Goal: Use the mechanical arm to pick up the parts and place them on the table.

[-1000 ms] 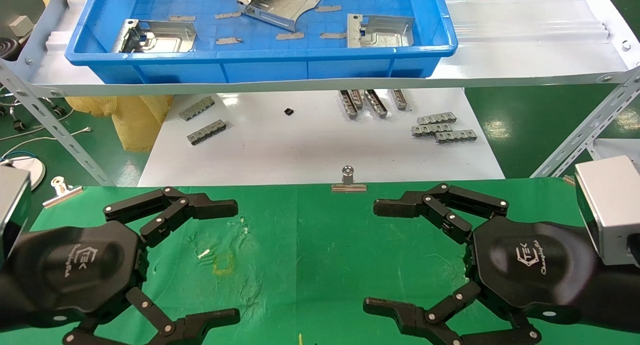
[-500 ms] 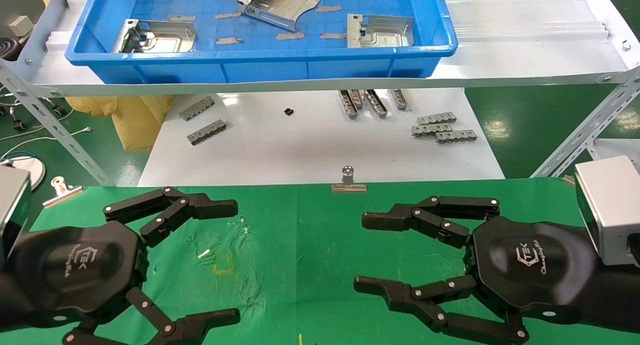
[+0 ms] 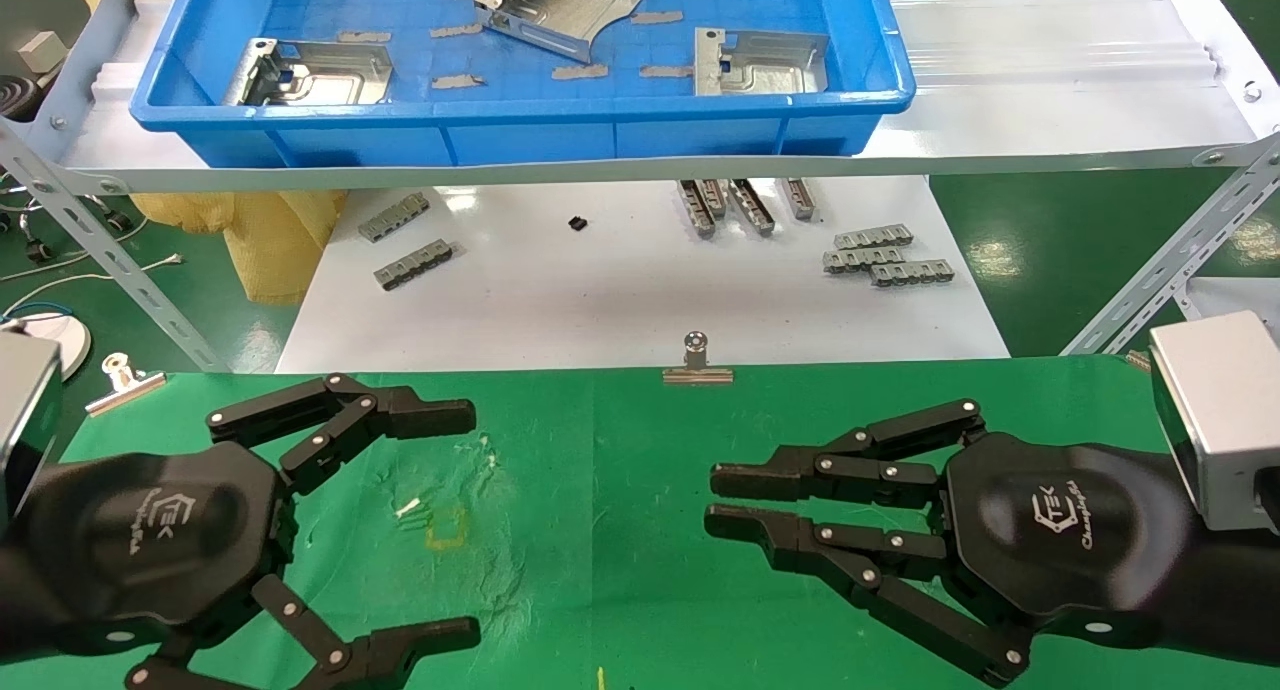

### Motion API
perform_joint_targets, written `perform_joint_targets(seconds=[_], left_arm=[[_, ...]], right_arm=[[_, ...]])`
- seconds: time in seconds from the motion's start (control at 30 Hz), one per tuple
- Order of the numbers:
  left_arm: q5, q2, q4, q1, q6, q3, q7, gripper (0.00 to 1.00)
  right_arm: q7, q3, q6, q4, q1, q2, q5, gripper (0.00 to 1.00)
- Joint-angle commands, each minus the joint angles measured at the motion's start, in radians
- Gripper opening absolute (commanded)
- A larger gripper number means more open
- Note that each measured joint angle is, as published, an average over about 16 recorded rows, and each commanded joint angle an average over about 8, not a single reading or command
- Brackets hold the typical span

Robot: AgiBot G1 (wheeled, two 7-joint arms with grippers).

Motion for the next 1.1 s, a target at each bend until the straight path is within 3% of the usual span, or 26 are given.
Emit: perform_joint_targets(seconds=[0.03,1.1], left_arm=[[0.000,0.000,0.000,0.000,0.000,0.000,0.000,1.00],[0.000,0.000,-0.001,-0.002,-0.001,0.000,0.000,1.00]], right_arm=[[0.000,0.000,0.000,0.000,0.000,0.000,0.000,0.00],[0.000,0.000,0.000,0.000,0.000,0.000,0.000,0.00]])
